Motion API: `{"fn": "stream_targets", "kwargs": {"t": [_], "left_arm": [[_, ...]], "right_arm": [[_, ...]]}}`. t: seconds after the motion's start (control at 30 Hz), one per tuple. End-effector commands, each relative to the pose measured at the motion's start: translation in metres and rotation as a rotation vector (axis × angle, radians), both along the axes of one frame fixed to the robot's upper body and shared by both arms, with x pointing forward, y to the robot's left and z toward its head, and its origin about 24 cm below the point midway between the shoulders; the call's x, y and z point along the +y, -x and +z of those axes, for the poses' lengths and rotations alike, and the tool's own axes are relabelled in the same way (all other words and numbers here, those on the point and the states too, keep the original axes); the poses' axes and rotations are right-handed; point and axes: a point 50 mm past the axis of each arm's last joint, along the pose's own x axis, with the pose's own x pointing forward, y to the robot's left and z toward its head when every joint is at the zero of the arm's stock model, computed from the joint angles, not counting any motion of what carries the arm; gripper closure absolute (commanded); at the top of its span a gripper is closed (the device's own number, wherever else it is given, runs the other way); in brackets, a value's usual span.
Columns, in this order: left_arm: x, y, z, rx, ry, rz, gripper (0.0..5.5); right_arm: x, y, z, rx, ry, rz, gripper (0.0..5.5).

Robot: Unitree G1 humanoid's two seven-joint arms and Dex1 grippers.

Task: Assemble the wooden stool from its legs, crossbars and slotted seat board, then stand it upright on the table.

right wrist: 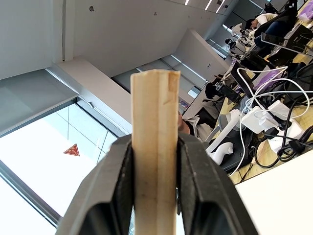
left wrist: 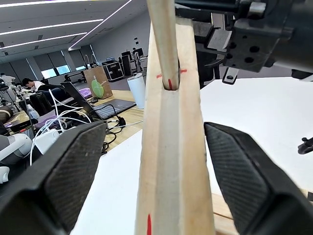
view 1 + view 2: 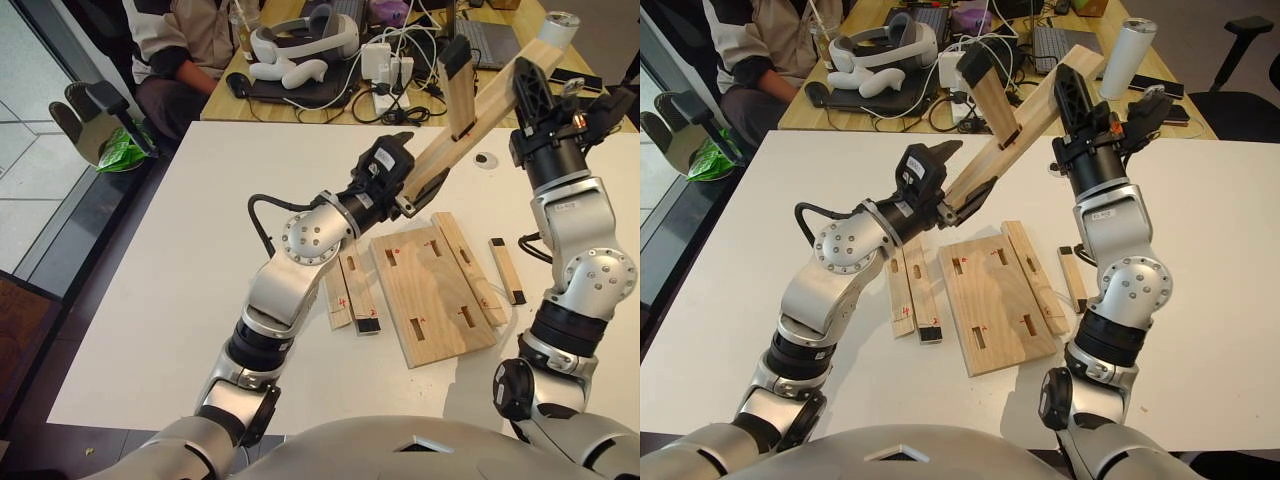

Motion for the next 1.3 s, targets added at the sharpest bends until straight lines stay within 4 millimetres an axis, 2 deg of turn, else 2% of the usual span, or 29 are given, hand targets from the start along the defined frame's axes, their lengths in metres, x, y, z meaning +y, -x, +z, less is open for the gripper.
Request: {"fn": "stream_targets", "kwargs": {"t": [0.03, 0.33, 0.5, 0.63, 0.8, 0.9, 1.0, 1.1, 1.23, 1.3], "left_arm": [[0.011, -0.003, -0.001, -0.009, -0.034, 0.052, 1.88], [0.02, -0.004, -0.004, -0.017, -0.057, 0.087, 1.88], [0.024, -0.005, -0.004, -0.023, -0.063, 0.104, 1.88], [0.025, -0.004, -0.005, -0.021, -0.065, 0.109, 1.88], [0.019, 0.003, -0.01, 0.005, -0.054, 0.08, 1.88], [0.01, 0.019, -0.016, 0.045, -0.052, -0.009, 1.88], [0.009, 0.034, -0.021, 0.093, -0.041, -0.073, 1.88], [0.037, 0.042, -0.027, 0.163, 0.025, 0.051, 1.88], [0.097, 0.043, -0.02, 0.175, 0.248, 0.461, 1.88], [0.12, 0.043, -0.014, 0.138, 0.338, 0.639, 1.88]], "right_arm": [[-0.009, 0.006, 0.01, -0.008, 0.034, 0.022, 4.49], [-0.018, 0.018, 0.018, -0.007, 0.082, 0.123, 4.49], [-0.021, 0.029, 0.016, -0.001, 0.179, 0.226, 4.49], [-0.027, 0.028, 0.021, -0.017, 0.227, 0.265, 4.49], [-0.029, 0.013, 0.023, -0.018, 0.31, 0.177, 4.49], [-0.029, 0.003, 0.017, 0.015, 0.331, 0.074, 4.49], [-0.032, 0.003, 0.013, 0.048, 0.35, 0.022, 4.49], [-0.043, 0.015, 0.012, 0.088, 0.369, 0.008, 4.49], [-0.074, 0.059, -0.005, 0.198, 0.461, 0.019, 4.49], [-0.085, 0.083, -0.015, 0.257, 0.525, 0.076, 4.49]]}}
